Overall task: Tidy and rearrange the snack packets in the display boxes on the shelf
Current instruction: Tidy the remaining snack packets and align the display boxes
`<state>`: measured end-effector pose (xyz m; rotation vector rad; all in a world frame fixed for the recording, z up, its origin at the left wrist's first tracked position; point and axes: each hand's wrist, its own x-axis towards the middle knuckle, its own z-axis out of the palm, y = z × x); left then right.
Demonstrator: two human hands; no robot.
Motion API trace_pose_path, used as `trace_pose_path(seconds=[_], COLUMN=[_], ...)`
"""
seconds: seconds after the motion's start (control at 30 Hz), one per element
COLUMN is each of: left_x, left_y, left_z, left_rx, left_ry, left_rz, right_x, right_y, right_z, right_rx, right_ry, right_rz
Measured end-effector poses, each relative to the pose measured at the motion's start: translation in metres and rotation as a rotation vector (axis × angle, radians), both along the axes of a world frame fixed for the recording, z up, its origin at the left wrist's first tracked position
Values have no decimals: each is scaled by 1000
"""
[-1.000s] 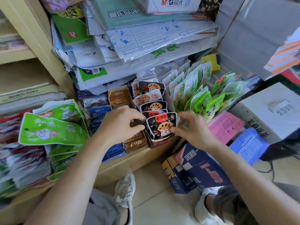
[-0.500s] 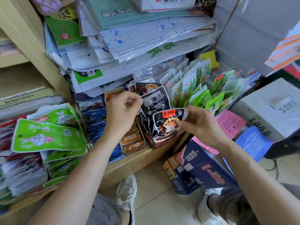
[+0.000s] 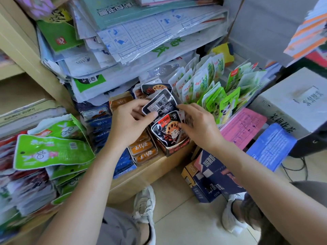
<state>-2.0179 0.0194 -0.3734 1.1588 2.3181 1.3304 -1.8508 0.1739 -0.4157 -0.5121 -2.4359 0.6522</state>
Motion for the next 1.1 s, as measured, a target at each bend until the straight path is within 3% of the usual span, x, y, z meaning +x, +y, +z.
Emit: trace_pose_path(seconds=[0.17,0.3,0.4,0.53,0.7,0.77,0.93,1.0,1.1], left_x=[3,11,26,44,53,59,67,69,71], left_y=[6,-3,-16,-28,-42,-48,-54,-53,-48], left_z=[5,18,28,18,-15,-24,-38,-39,-35], left_rx=[156,347,416,392,255,183,-22,19,111], left_ry=[38,5,208,491,622,616,512,459,302], left_rz=[41,105,59,-177,-285,-314,-394,-326,-54], right_x=[15,17,19,26,29,28,25,22,20], right_y=[-12,-21,-16,-7,-4,-2,-3,-4,0], right_z=[-3,-3,9,31,35,31,14,10,9], right_rx=[15,-66,-404,-893,-1225,-1189,-791,-622,-491], right_ry=[197,107,-12,-19,50,37,-57,-62,9], right_rz=[47,233,198,244,259,287,194,149,100])
